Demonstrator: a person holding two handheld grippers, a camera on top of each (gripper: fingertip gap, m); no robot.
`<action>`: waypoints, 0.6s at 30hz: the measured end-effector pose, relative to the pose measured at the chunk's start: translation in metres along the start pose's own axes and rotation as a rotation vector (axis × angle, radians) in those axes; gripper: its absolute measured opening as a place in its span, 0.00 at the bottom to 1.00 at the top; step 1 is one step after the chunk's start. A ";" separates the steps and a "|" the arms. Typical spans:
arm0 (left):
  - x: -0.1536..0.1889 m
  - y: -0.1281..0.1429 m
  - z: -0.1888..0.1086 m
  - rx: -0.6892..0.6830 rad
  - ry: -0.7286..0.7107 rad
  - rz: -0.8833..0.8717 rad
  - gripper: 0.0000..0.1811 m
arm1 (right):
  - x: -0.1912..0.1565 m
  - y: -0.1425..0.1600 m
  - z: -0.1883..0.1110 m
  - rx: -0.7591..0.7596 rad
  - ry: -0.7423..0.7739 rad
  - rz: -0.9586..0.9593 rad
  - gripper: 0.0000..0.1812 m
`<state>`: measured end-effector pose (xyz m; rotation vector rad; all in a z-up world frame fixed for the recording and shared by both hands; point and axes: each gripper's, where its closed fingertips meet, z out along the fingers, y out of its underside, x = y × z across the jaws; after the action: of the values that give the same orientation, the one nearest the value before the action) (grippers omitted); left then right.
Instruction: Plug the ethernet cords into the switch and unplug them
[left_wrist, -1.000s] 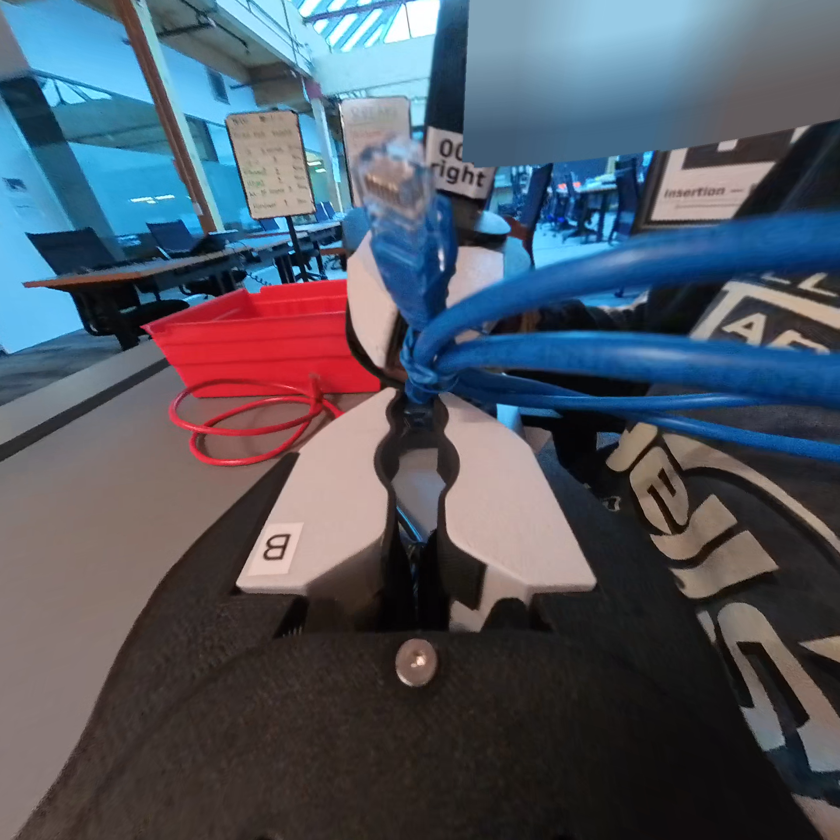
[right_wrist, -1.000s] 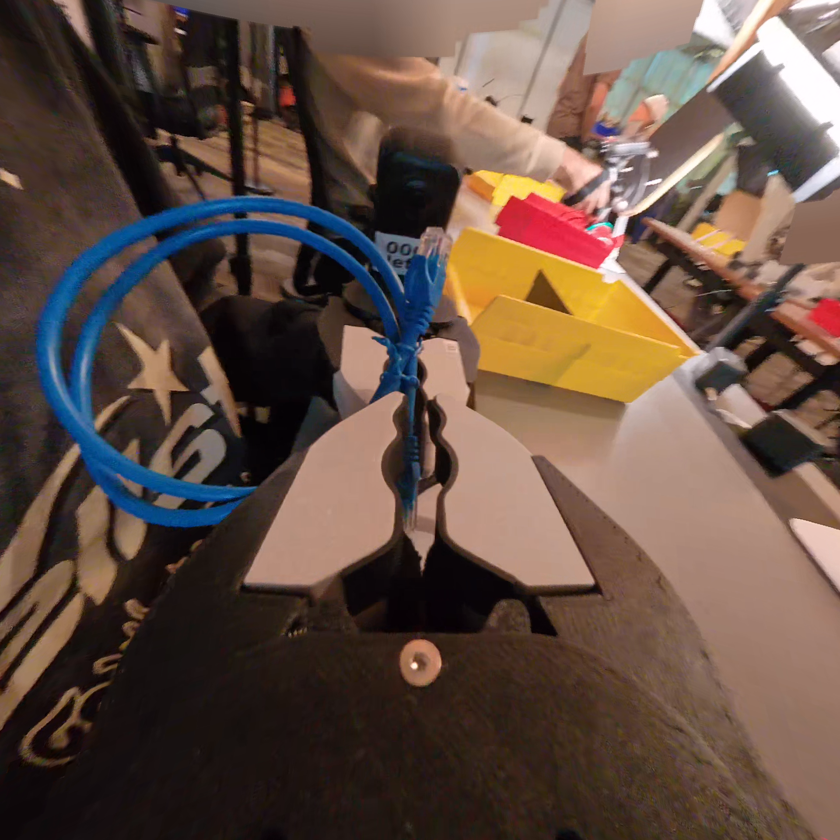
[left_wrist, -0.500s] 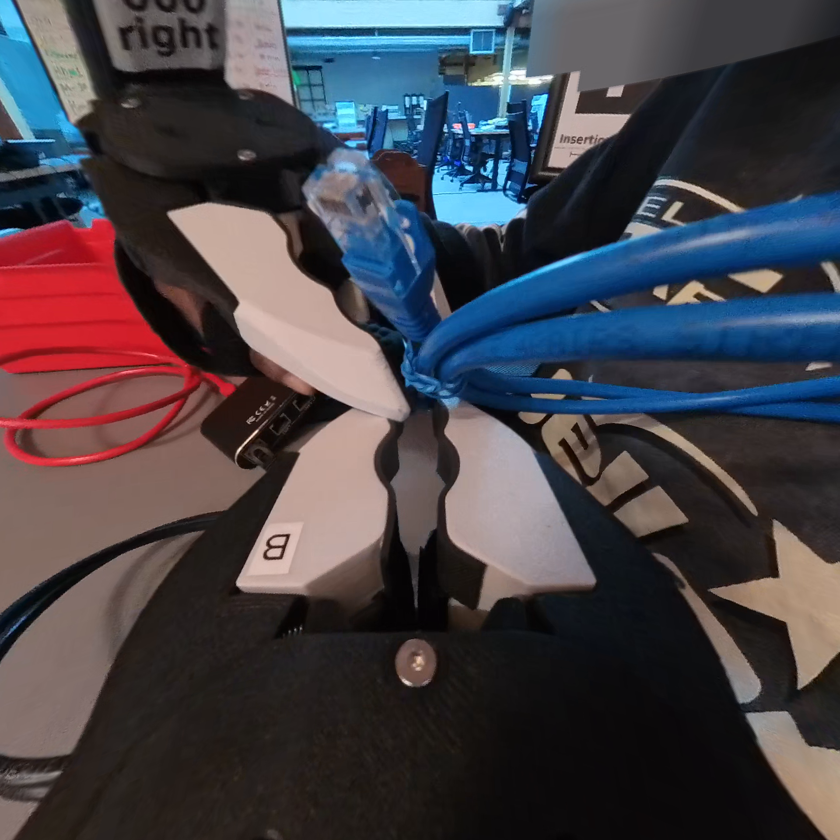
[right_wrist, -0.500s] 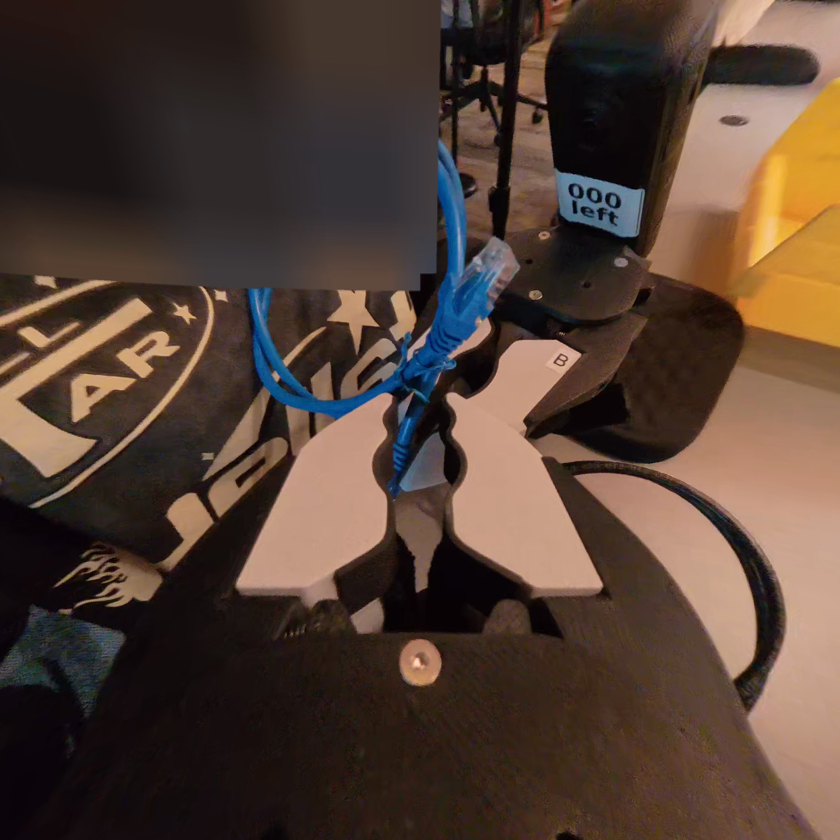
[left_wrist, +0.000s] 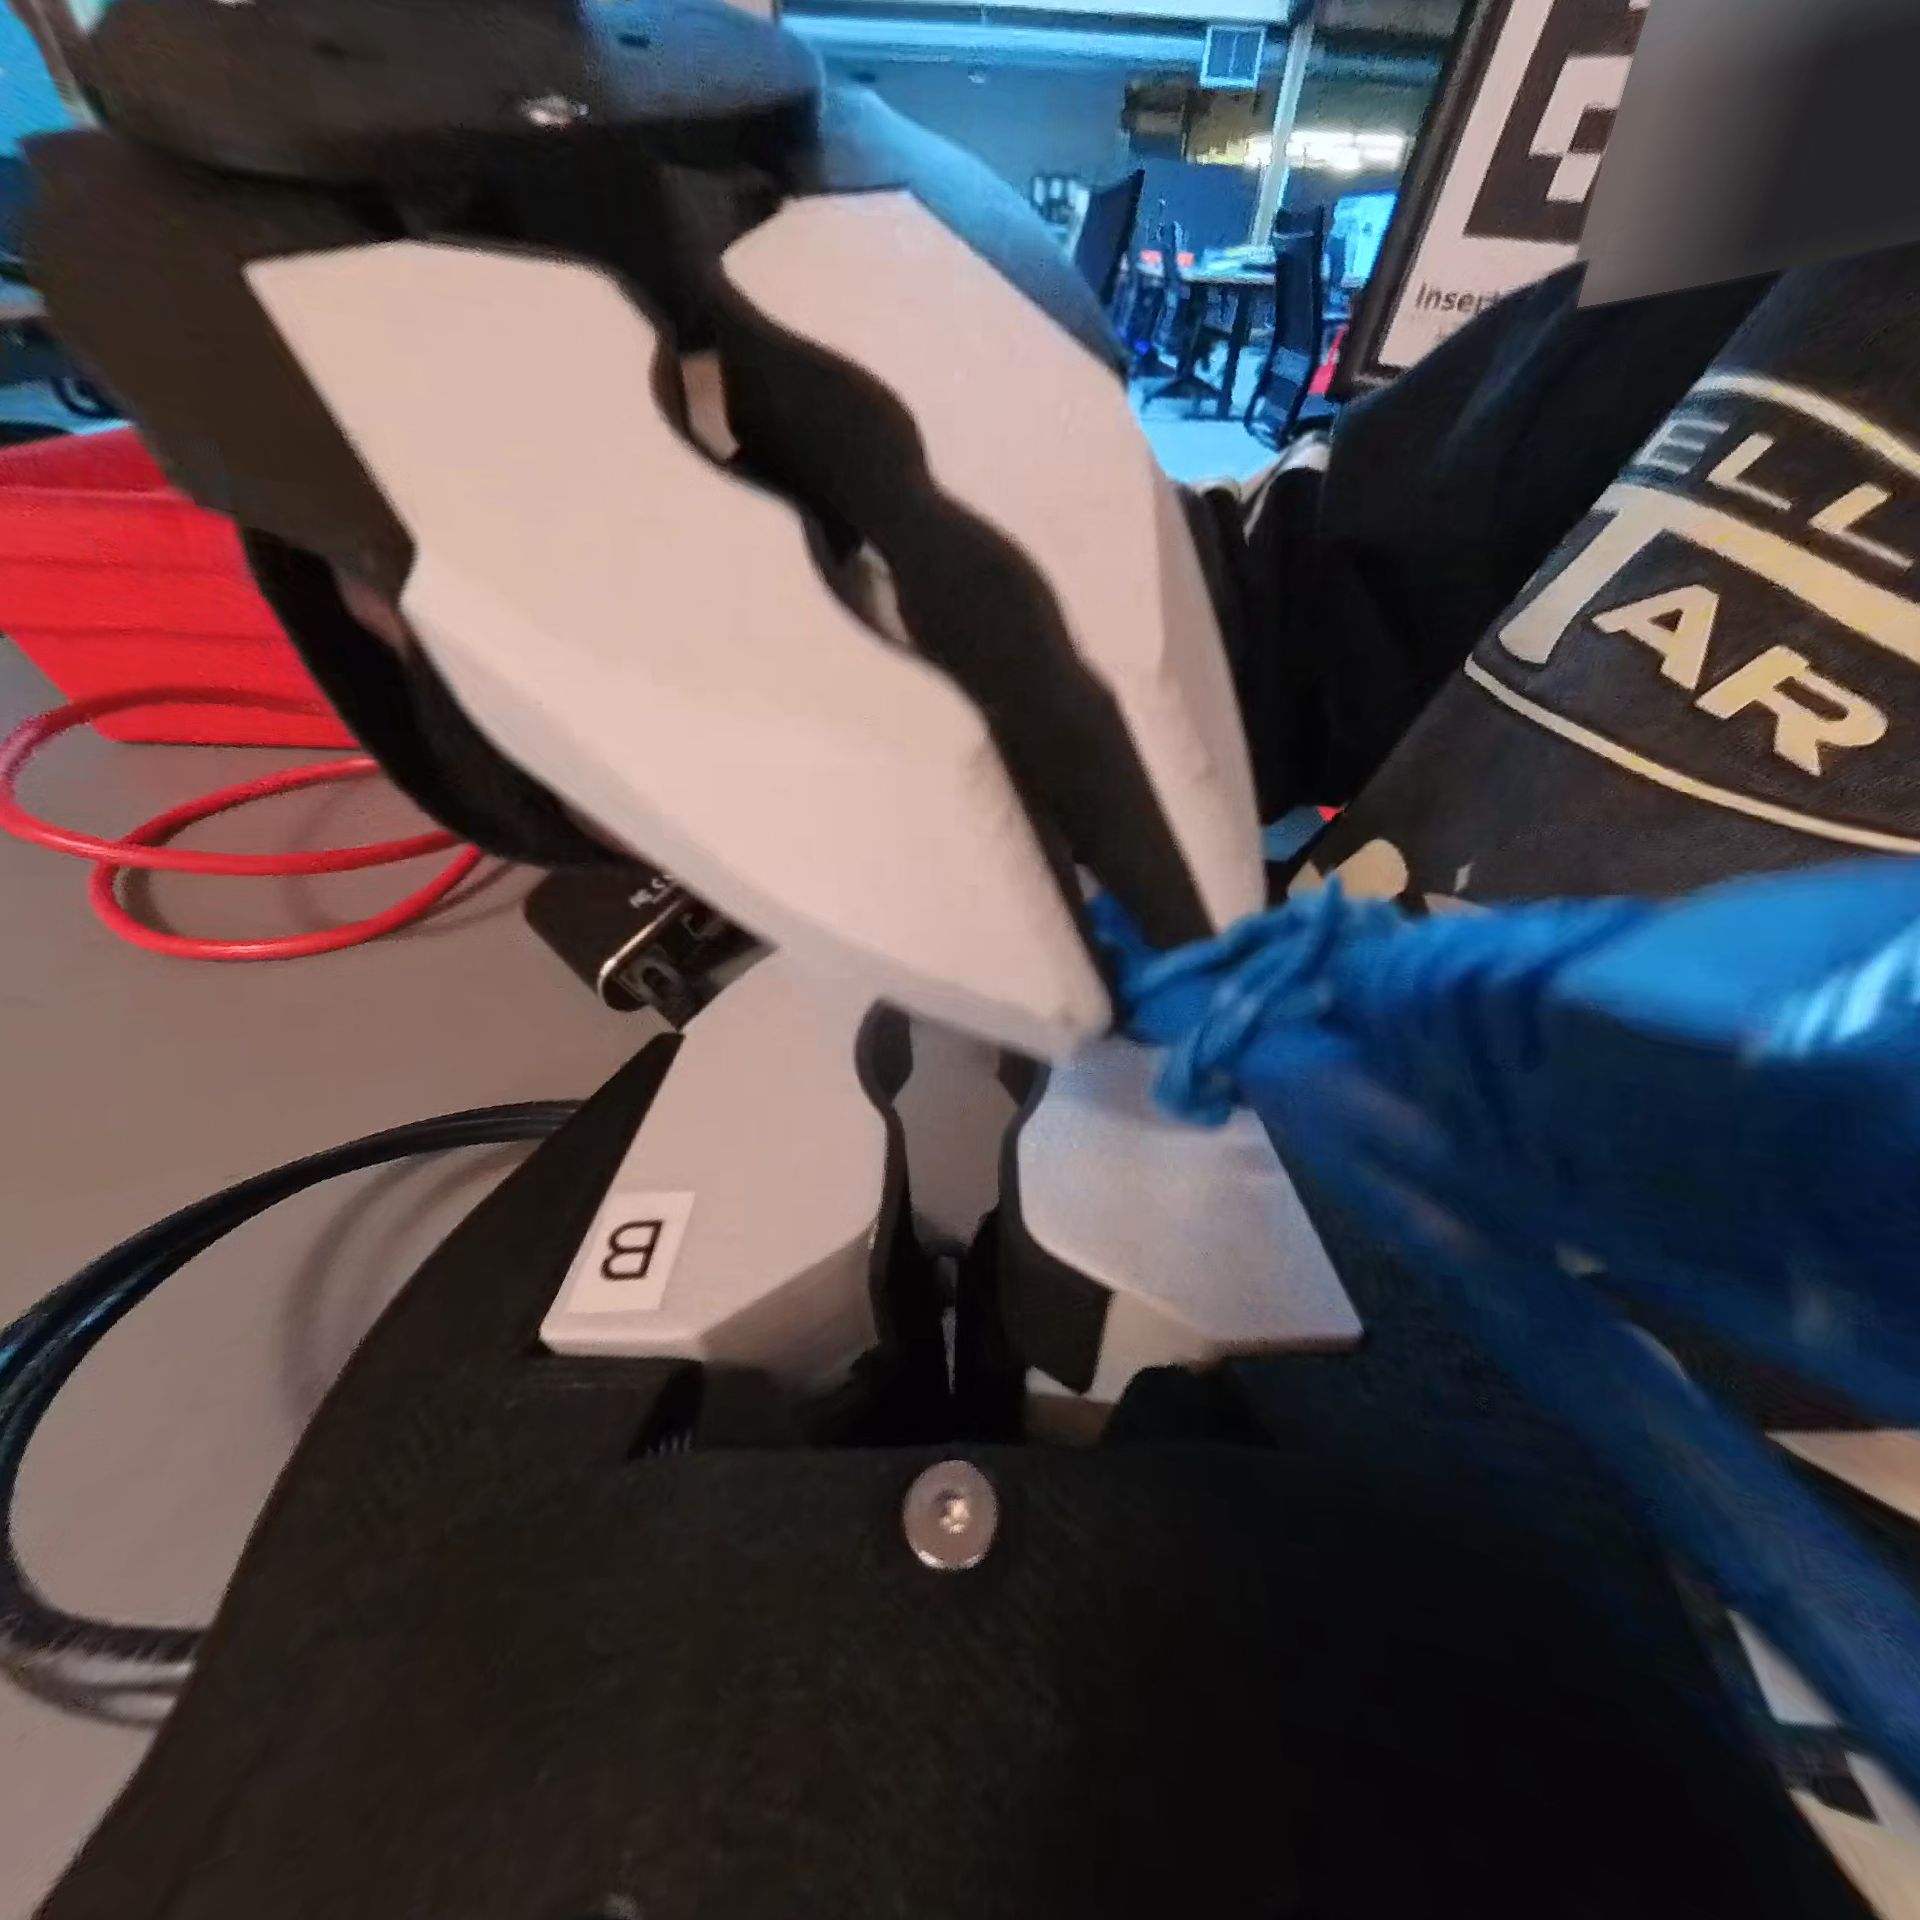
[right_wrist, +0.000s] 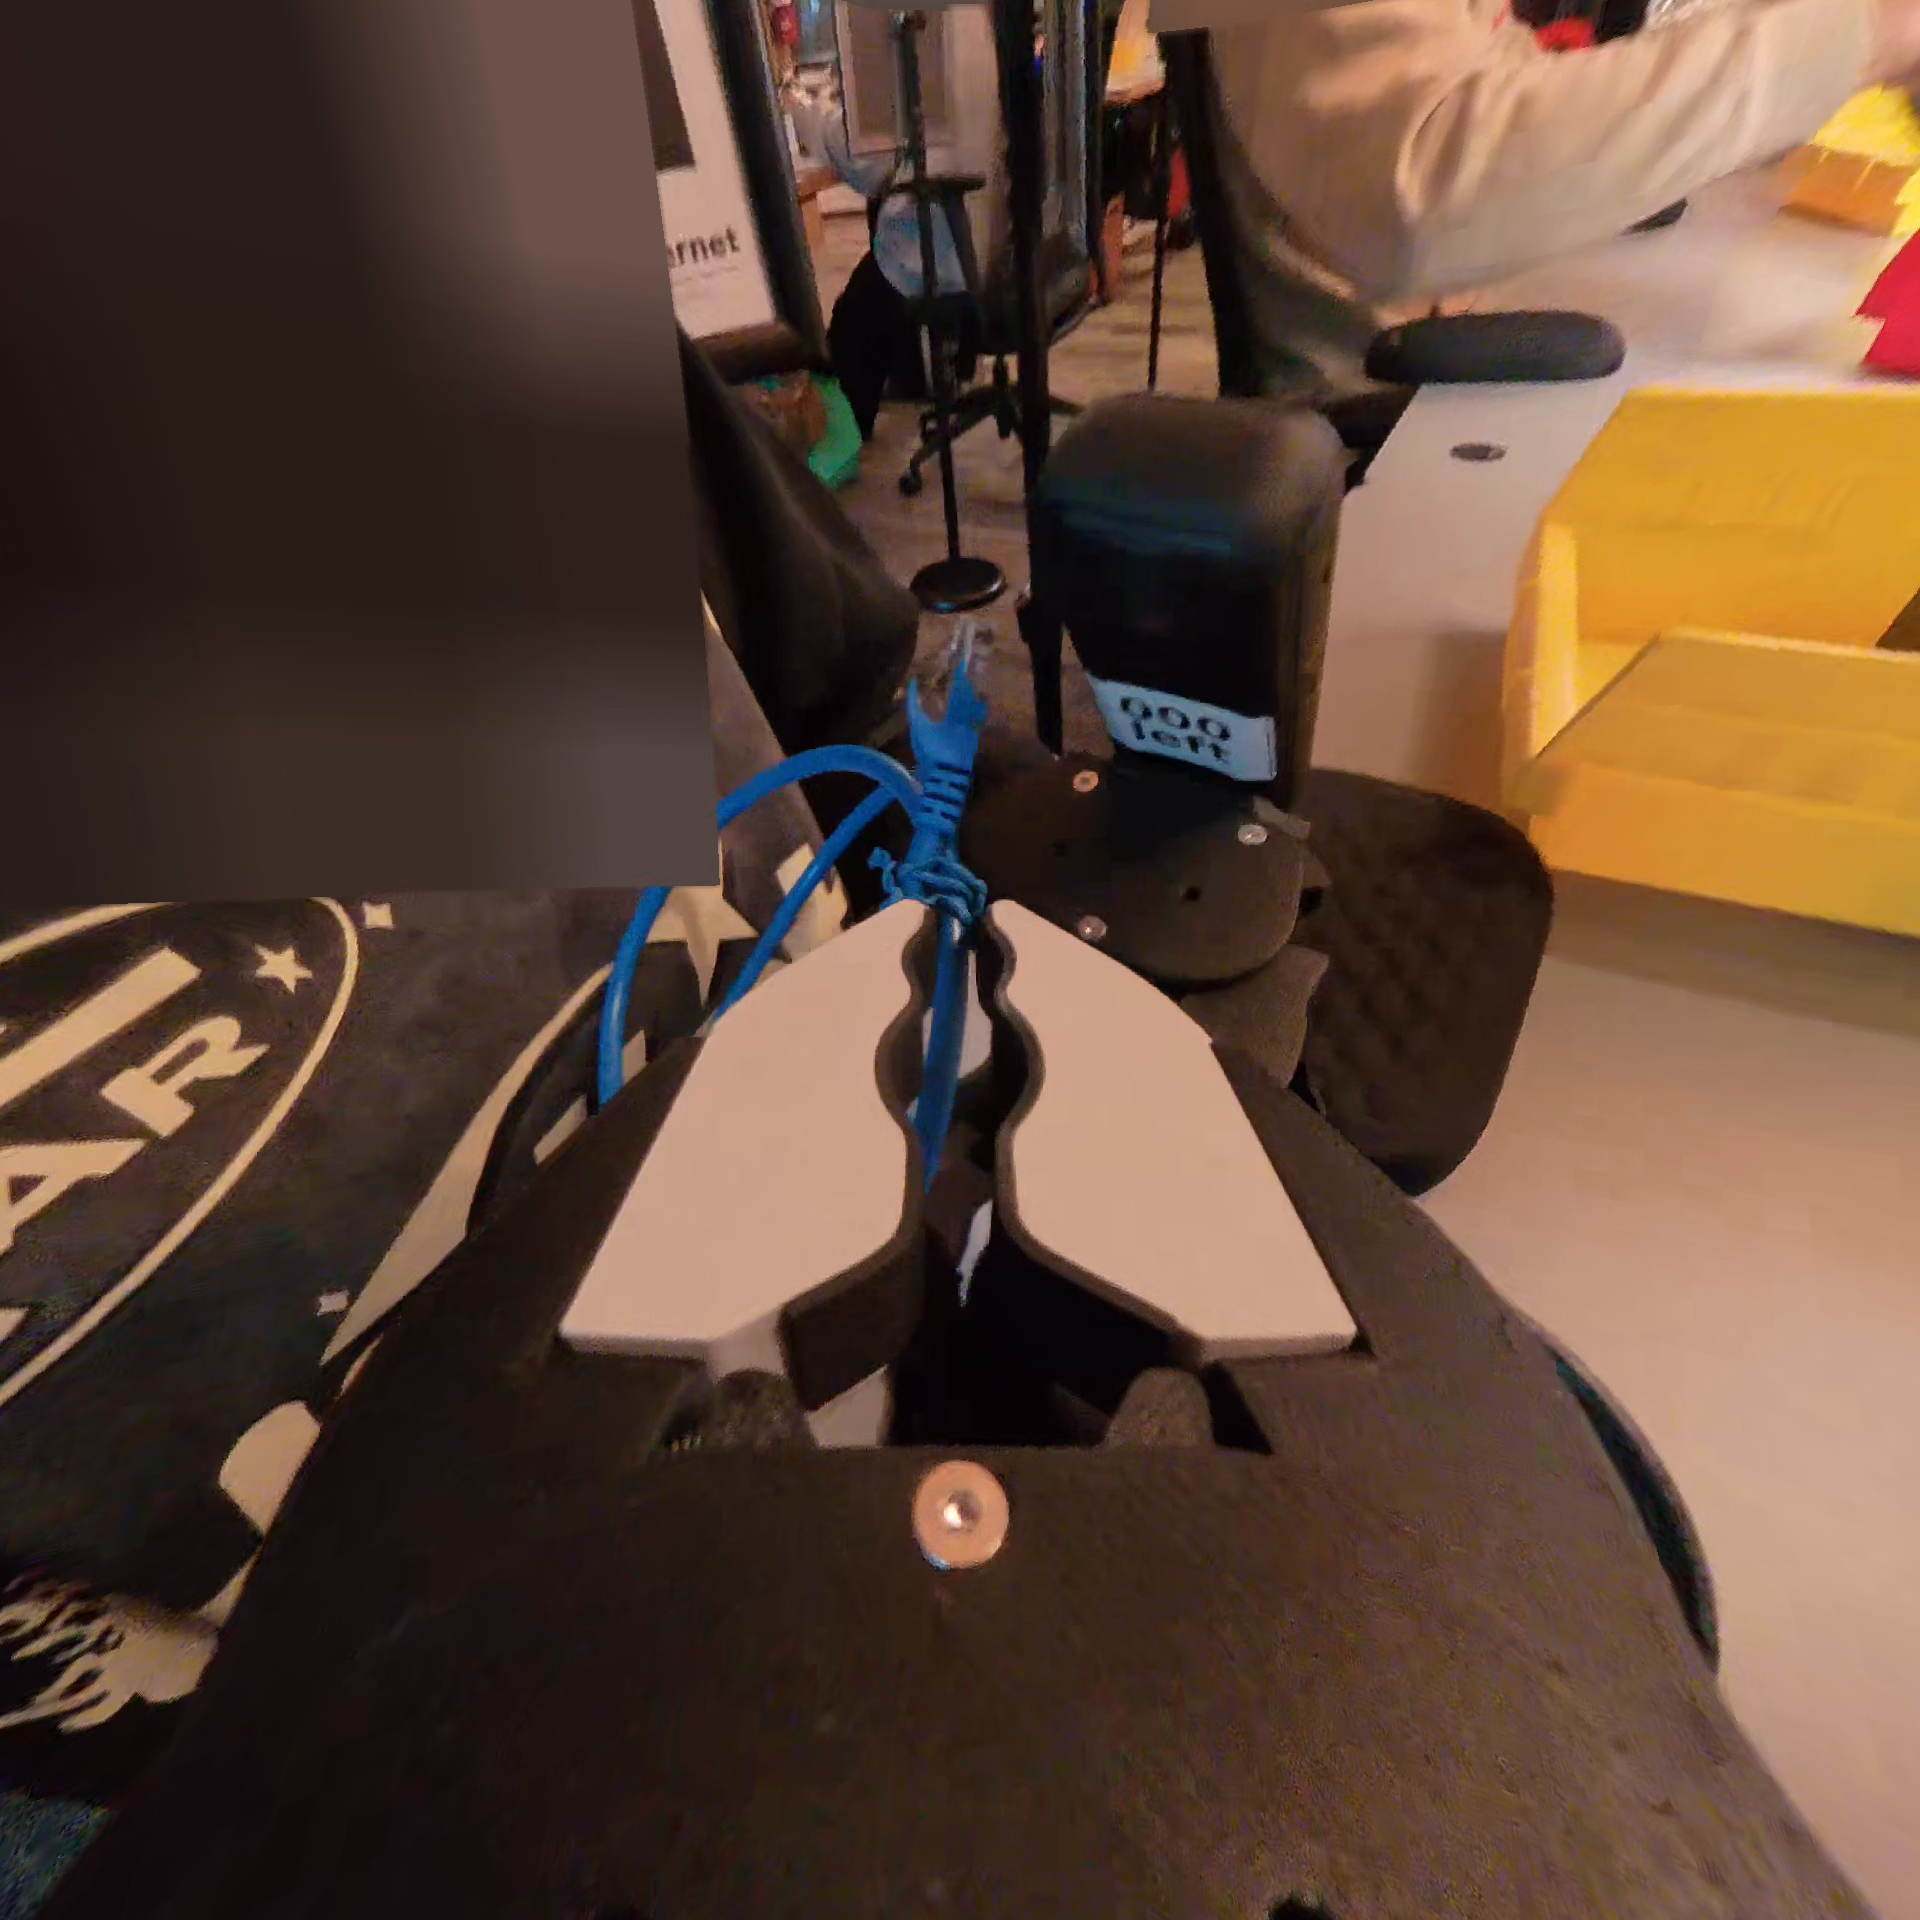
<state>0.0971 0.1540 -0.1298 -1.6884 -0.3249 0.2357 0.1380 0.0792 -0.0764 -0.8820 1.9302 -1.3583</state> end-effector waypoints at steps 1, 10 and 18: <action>-0.002 -0.002 -0.002 0.000 -0.019 0.007 0.06 | 0.003 -0.005 0.000 0.010 0.019 -0.008 0.03; -0.017 -0.034 -0.027 0.229 -0.127 0.068 0.07 | 0.021 -0.040 -0.010 0.103 0.283 -0.087 0.17; -0.021 -0.072 -0.062 0.542 -0.128 0.002 0.07 | 0.001 -0.010 -0.059 0.165 0.521 -0.188 0.19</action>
<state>0.0932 0.0975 -0.0508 -1.1415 -0.3200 0.3955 0.0928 0.1080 -0.0501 -0.6862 2.1027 -1.9833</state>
